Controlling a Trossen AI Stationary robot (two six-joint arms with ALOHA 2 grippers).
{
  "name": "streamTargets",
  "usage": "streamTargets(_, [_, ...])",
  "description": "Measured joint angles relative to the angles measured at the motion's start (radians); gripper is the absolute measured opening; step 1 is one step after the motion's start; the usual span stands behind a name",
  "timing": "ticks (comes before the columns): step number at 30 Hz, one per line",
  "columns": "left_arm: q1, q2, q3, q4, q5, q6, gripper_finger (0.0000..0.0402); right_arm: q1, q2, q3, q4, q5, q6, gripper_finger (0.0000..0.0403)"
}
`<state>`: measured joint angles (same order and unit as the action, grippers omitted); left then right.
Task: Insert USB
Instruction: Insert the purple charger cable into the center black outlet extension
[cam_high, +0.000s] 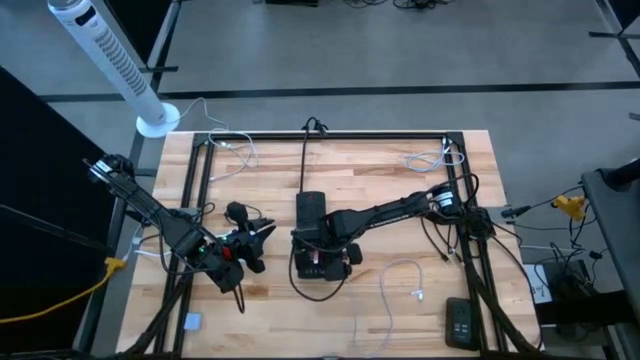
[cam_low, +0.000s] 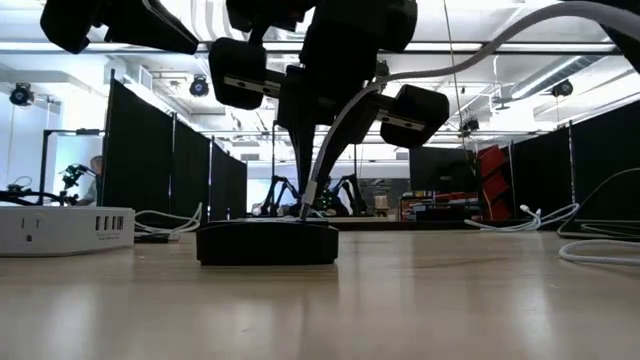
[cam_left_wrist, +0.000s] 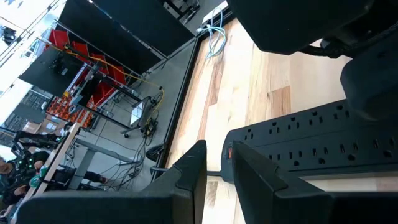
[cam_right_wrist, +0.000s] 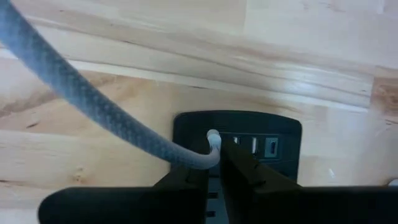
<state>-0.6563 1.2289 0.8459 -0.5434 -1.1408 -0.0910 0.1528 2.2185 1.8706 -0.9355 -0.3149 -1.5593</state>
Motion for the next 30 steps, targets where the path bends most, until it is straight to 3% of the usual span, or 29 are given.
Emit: streamTargets(30, [0.004,0.0,-0.002,-0.002,0.0,-0.001,0.0062,-0.024,0.008,0.0,-0.012,0.009,0.052,0.001])
